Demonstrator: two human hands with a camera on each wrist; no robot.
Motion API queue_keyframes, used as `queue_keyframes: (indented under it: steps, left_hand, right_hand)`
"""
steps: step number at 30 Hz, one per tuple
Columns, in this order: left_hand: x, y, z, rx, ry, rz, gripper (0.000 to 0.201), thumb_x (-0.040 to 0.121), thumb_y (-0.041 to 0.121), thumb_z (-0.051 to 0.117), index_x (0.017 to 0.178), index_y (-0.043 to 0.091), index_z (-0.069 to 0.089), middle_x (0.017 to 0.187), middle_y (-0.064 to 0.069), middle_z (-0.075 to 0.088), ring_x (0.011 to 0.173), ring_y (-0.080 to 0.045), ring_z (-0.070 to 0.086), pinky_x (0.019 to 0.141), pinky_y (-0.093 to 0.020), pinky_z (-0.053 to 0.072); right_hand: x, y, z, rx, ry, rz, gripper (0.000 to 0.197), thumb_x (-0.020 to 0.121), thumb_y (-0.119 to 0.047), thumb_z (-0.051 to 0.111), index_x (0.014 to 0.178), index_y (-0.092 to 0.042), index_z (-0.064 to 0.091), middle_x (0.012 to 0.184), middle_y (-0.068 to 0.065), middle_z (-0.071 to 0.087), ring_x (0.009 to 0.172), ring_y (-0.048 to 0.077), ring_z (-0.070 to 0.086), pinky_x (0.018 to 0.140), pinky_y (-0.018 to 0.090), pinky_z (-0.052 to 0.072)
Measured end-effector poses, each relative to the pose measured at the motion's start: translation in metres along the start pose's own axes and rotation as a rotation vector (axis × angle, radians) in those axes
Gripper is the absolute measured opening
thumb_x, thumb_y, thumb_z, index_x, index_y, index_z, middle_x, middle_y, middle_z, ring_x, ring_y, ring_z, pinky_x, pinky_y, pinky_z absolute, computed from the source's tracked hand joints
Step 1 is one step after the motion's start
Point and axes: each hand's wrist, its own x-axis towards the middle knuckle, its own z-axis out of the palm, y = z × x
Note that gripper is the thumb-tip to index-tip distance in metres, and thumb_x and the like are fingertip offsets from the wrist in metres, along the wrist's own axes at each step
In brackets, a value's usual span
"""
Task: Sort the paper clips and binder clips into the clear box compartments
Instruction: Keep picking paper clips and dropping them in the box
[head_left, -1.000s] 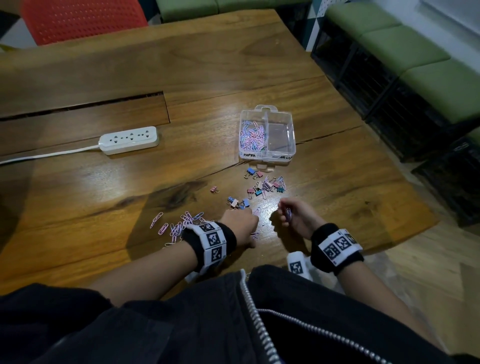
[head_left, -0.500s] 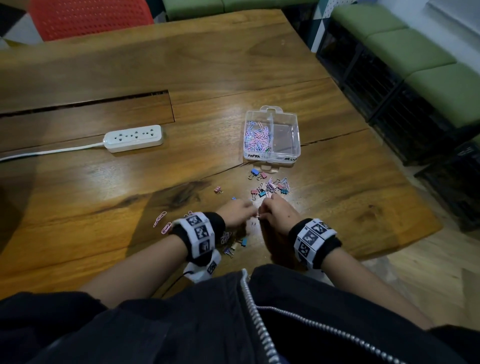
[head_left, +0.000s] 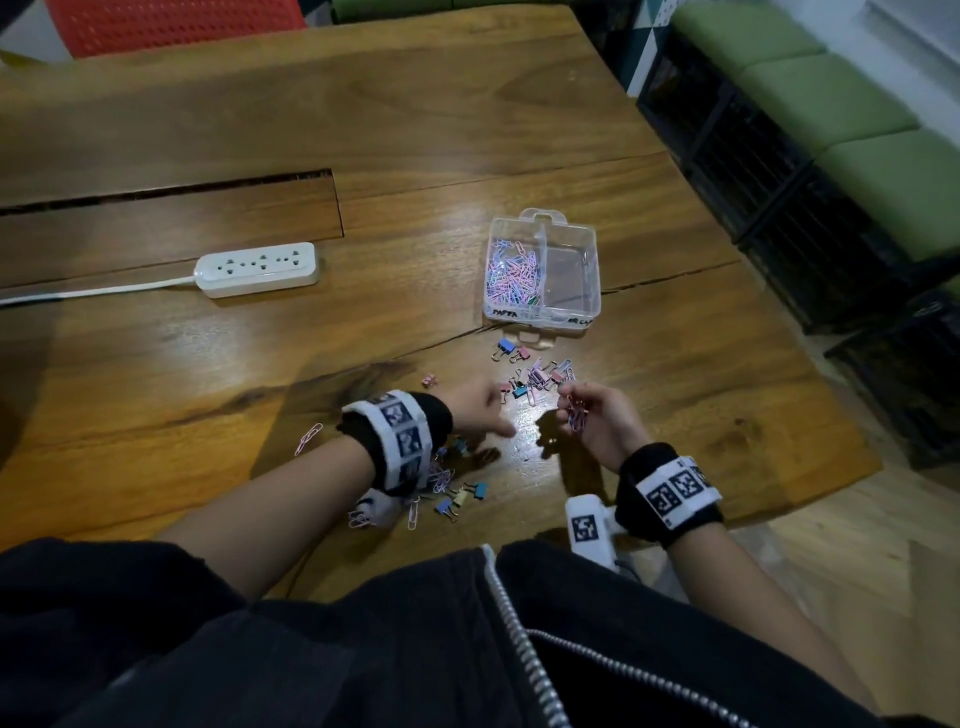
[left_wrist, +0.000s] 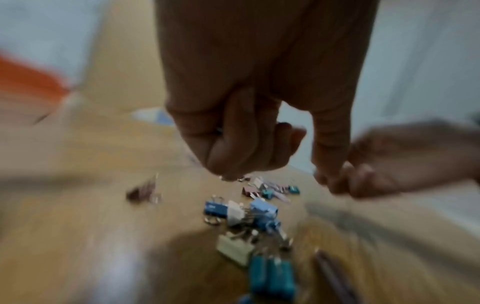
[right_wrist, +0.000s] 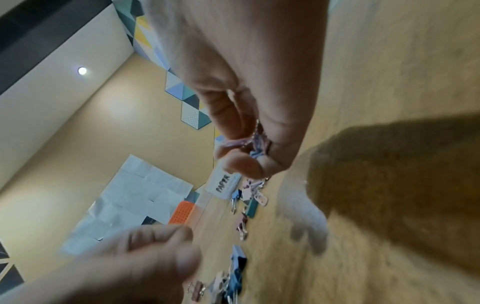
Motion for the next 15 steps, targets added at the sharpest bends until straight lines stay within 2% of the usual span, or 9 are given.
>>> queue_keyframes:
  steps: [2,3,5,7,9,12,14,15]
  left_hand:
    - [-0.003,0.001,0.01,0.384,-0.007,0.009,0.027,0.082,0.038,0.062,0.072,0.016,0.052,0.065,0.004,0.049,0.067,-0.012,0.051,0.056,-0.021,0.045]
    - [-0.005,0.001,0.015,0.513,0.005,0.015,0.027,0.083,0.039,0.061,0.08,0.013,0.056,0.069,0.002,0.052,0.071,-0.014,0.053,0.06,-0.022,0.048]
    - [-0.005,0.001,0.023,0.619,0.025,0.022,0.028,0.087,0.033,0.058,0.097,0.007,0.059,0.084,-0.004,0.059,0.081,-0.017,0.059,0.073,-0.027,0.054]
    - [-0.005,0.0,0.028,0.64,0.026,0.027,0.025,0.09,0.028,0.054,0.1,0.005,0.058,0.098,-0.007,0.062,0.092,-0.021,0.062,0.08,-0.03,0.055]
    - [-0.005,-0.001,0.029,0.625,0.012,0.02,0.023,0.09,0.029,0.053,0.097,0.007,0.058,0.1,-0.007,0.063,0.092,-0.021,0.062,0.077,-0.03,0.055]
    - [-0.004,-0.003,0.027,0.573,0.025,0.029,0.022,0.089,0.033,0.051,0.085,0.012,0.055,0.083,-0.005,0.058,0.079,-0.02,0.058,0.071,-0.029,0.054]
    - [-0.001,-0.005,0.022,0.334,0.056,0.046,0.02,0.09,0.028,0.046,0.074,0.015,0.048,0.071,-0.001,0.051,0.068,-0.018,0.052,0.063,-0.027,0.047]
    - [0.0,-0.006,0.019,0.064,0.048,0.064,0.021,0.091,0.023,0.044,0.071,0.016,0.046,0.067,0.001,0.048,0.064,-0.016,0.049,0.059,-0.025,0.043]
  right_hand:
    - [0.005,-0.002,0.003,-0.063,0.048,-0.007,0.026,0.091,-0.014,0.036,0.067,-0.01,0.047,0.06,0.0,0.041,0.051,0.011,0.036,0.05,0.022,0.029]
    - [0.008,-0.003,0.006,-0.166,0.085,-0.028,0.027,0.091,-0.017,0.042,0.064,-0.012,0.047,0.056,-0.002,0.042,0.049,0.01,0.036,0.049,0.022,0.029]
    - [0.014,-0.001,0.011,-0.459,0.167,-0.083,0.027,0.086,-0.021,0.056,0.062,-0.015,0.049,0.056,-0.005,0.05,0.051,0.009,0.044,0.05,0.021,0.035]
    - [0.021,0.002,0.017,-0.747,0.221,-0.144,0.028,0.081,-0.025,0.064,0.061,-0.017,0.047,0.063,-0.002,0.056,0.057,0.012,0.051,0.056,0.025,0.042]
    - [0.026,0.004,0.023,-0.987,0.279,-0.172,0.026,0.077,-0.032,0.067,0.066,-0.019,0.048,0.071,0.001,0.059,0.066,0.016,0.055,0.065,0.031,0.049]
    - [0.025,0.003,0.031,-1.22,0.346,-0.19,0.021,0.077,-0.035,0.067,0.082,-0.017,0.057,0.083,0.002,0.059,0.08,0.019,0.057,0.076,0.035,0.05]
    - [0.022,0.002,0.033,-1.287,0.329,-0.198,0.018,0.082,-0.03,0.063,0.088,-0.014,0.058,0.087,0.001,0.057,0.081,0.018,0.053,0.073,0.031,0.045]
    - [0.02,0.003,0.032,-1.309,0.306,-0.208,0.014,0.084,-0.027,0.06,0.089,-0.014,0.058,0.088,0.001,0.057,0.08,0.017,0.051,0.071,0.029,0.042]
